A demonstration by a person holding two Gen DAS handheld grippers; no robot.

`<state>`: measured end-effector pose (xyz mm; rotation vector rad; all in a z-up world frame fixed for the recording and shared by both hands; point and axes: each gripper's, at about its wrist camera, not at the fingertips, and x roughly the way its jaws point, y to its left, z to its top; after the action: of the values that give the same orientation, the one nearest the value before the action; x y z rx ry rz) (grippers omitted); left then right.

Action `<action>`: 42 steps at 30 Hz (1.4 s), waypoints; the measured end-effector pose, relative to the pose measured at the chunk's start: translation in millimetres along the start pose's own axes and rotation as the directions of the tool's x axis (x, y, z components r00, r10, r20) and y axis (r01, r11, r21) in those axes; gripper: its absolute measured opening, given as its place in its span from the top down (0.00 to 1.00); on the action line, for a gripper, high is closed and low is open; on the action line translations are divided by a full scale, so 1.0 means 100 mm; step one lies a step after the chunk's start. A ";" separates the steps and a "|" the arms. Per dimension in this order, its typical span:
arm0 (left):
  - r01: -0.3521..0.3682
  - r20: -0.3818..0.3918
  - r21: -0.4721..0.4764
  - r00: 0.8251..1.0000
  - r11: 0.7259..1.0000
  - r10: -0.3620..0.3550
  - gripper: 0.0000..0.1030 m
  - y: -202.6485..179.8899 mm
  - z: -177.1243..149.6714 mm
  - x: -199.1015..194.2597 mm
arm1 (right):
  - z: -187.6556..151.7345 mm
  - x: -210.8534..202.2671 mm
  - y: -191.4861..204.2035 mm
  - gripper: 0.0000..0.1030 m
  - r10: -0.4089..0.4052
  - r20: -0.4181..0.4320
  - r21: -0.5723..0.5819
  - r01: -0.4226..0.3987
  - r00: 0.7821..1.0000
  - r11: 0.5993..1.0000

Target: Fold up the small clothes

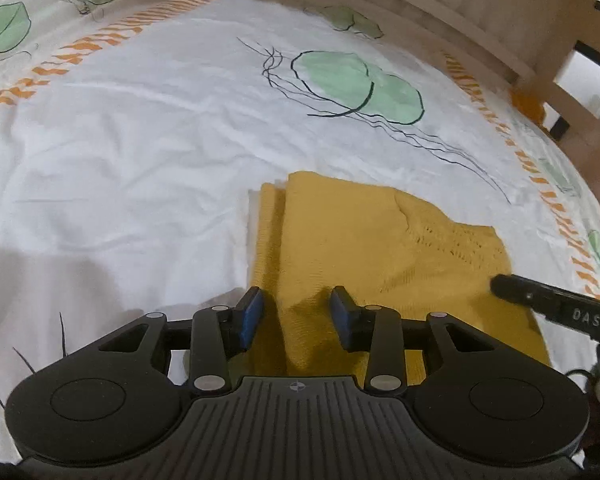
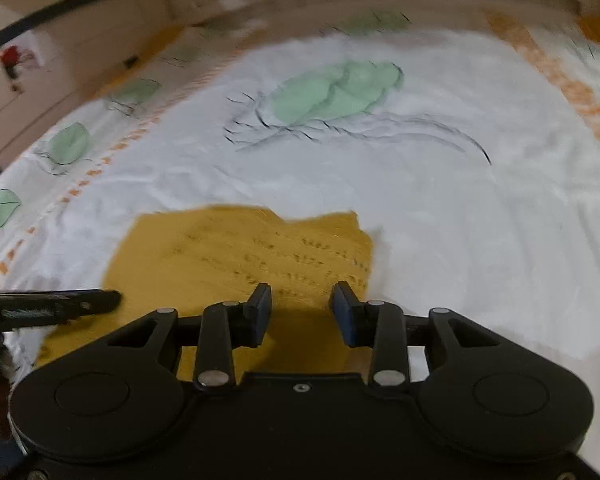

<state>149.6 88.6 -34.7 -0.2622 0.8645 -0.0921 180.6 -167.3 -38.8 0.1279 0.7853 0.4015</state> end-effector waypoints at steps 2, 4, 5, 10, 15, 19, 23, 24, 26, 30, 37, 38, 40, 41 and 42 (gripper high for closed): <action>-0.018 0.008 0.037 1.000 0.999 0.017 0.59 -0.01 -0.01 -0.04 | 0.02 0.00 -0.03 0.55 0.009 -0.003 0.020 -0.008 1.000 1.000; -0.007 0.010 0.020 1.000 1.000 0.006 0.59 0.03 -0.05 -0.09 | 0.02 -0.01 -0.04 0.54 0.007 0.000 0.016 -0.007 1.000 1.000; 0.001 0.013 0.000 1.000 1.000 -0.001 0.59 0.06 -0.07 -0.15 | 0.02 -0.02 -0.04 0.51 0.007 0.007 0.013 -0.008 1.000 1.000; 0.004 0.045 0.091 0.999 0.996 -0.008 0.59 -0.01 -0.16 -0.38 | 0.00 -0.21 -0.04 0.35 0.004 0.056 0.005 -0.005 0.998 1.000; -0.028 0.039 0.198 0.999 0.980 0.021 0.58 -0.11 -0.42 -0.52 | -0.07 -0.44 0.01 0.24 0.009 0.092 -0.021 -0.007 0.996 1.000; -0.035 0.014 0.185 0.999 0.982 0.032 0.58 -0.09 -0.58 -0.57 | -0.18 -0.59 0.10 0.20 -0.005 0.096 -0.083 0.014 0.995 0.996; -0.064 0.031 0.171 0.998 0.983 0.060 0.55 -0.09 -0.70 -0.66 | -0.39 -0.71 0.15 0.09 -0.019 0.086 -0.098 0.028 0.996 0.995; -0.069 0.032 0.168 0.997 0.983 0.065 0.54 -0.09 -0.73 -0.68 | -0.46 -0.74 0.17 0.07 -0.020 0.077 -0.097 0.027 0.997 0.995; -0.079 0.036 0.166 0.997 0.983 0.074 0.52 -0.09 -0.77 -0.71 | -0.60 -0.79 0.22 0.04 -0.025 0.058 -0.107 0.031 0.998 0.994; -0.124 0.045 0.120 0.992 0.985 0.120 0.41 -0.05 -0.84 -0.78 | -0.84 -0.84 0.34 0.02 -0.097 -0.004 -0.175 0.094 0.995 0.980; -0.142 0.166 0.107 0.978 0.984 0.123 0.41 -0.12 -0.85 -1.01 | -1.01 -1.11 0.29 0.01 -0.145 0.071 -0.140 0.153 0.987 0.978; -0.136 0.195 0.115 0.974 0.984 0.112 0.41 -0.15 -0.85 -1.04 | -1.01 -1.16 0.28 0.01 -0.149 0.097 -0.122 0.160 0.984 0.980; -0.156 0.239 0.135 0.964 0.978 0.121 0.41 -0.25 -0.84 -1.10 | -0.98 -1.25 0.27 0.01 -0.147 0.152 -0.079 0.160 0.977 0.984; -0.175 0.247 0.144 0.959 0.974 0.136 0.41 -0.30 -0.84 -1.10 | -0.96 -1.28 0.26 0.00 -0.140 0.172 -0.053 0.151 0.975 0.987; -0.202 0.248 0.153 0.955 0.967 0.161 0.41 -0.36 -0.83 -1.10 | -0.95 -1.30 0.25 0.00 -0.125 0.185 -0.026 0.132 0.975 0.991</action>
<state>15.8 59.0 4.6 -0.0243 0.6375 0.0347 23.0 -199.2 -13.3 0.0759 0.6001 0.2772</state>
